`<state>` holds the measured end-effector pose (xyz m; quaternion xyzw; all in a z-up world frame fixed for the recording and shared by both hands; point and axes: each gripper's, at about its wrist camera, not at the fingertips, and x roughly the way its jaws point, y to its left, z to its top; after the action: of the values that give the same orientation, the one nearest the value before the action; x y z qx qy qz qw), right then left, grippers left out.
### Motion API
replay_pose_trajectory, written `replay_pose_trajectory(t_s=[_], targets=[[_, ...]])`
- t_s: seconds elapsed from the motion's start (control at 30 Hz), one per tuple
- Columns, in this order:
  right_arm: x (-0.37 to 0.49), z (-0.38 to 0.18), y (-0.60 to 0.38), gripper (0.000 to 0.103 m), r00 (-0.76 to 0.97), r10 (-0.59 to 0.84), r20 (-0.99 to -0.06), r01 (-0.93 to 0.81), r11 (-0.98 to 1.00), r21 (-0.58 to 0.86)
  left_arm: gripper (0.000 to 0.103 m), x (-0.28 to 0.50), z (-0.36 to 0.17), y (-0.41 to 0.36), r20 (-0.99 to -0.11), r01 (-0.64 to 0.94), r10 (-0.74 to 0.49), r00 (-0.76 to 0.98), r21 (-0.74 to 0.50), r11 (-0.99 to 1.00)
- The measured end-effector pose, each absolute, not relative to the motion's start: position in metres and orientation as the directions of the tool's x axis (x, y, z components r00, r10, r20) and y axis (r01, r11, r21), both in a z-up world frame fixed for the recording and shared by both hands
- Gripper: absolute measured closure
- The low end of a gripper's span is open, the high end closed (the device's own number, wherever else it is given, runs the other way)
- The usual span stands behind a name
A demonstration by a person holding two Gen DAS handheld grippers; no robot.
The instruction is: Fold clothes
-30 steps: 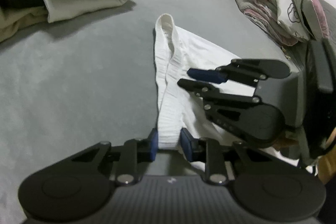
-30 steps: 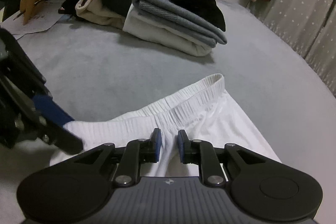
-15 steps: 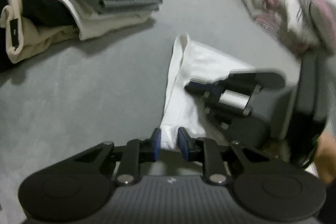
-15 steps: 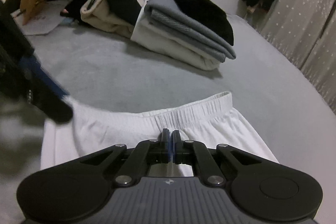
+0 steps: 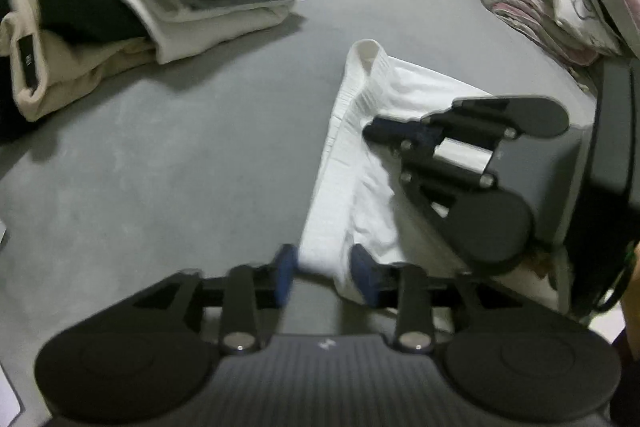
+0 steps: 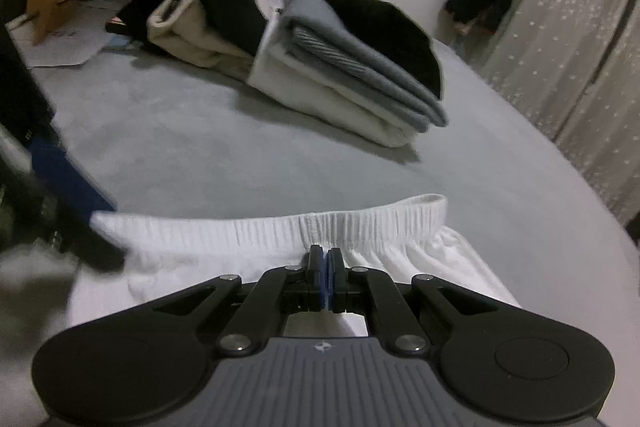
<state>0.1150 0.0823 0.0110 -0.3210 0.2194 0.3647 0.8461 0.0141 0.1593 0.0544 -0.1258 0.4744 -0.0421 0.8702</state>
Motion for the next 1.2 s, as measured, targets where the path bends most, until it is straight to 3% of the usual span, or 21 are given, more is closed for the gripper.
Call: replay_pose_trajectory(t_s=[0.17, 0.3, 0.37, 0.6, 0.9, 1.1, 1.2], targets=[[0.125, 0.032, 0.073, 0.099, 0.639, 0.491, -0.592, -0.750, 0.568, -0.338, 0.057, 0.015, 0.053, 0.160, -0.820, -0.055, -0.167, 0.548, -0.234, 0.971], [0.135, 0.014, 0.087, 0.098, 0.576, 0.458, -0.677, -0.794, 0.510, -0.330, 0.057, 0.013, 0.049, 0.156, -0.825, -0.041, -0.157, 0.544, -0.212, 0.976], [0.129, 0.013, 0.089, 0.096, 0.600, 0.447, -0.663, -0.785, 0.488, -0.382, 0.058, 0.013, 0.049, 0.160, -0.823, -0.047, -0.168, 0.543, -0.230, 0.972], [0.157, 0.056, 0.055, 0.080, 0.608, 0.536, -0.585, -0.763, 0.597, -0.246, 0.070, 0.016, 0.046, 0.153, -0.824, -0.036, -0.136, 0.550, -0.186, 0.982], [0.207, 0.025, 0.071, 0.081, 0.610, 0.441, -0.658, -0.752, 0.583, -0.307, 0.072, 0.013, 0.046, 0.150, -0.823, -0.017, -0.133, 0.552, -0.170, 0.985], [0.223, 0.002, 0.101, 0.094, 0.677, 0.356, -0.644, -0.695, 0.598, -0.400, 0.072, 0.014, 0.046, 0.148, -0.824, -0.002, -0.132, 0.551, -0.159, 0.987], [0.228, 0.001, 0.102, 0.095, 0.675, 0.359, -0.645, -0.688, 0.621, -0.374, 0.072, 0.016, 0.046, 0.149, -0.825, -0.002, -0.139, 0.547, -0.168, 0.986]])
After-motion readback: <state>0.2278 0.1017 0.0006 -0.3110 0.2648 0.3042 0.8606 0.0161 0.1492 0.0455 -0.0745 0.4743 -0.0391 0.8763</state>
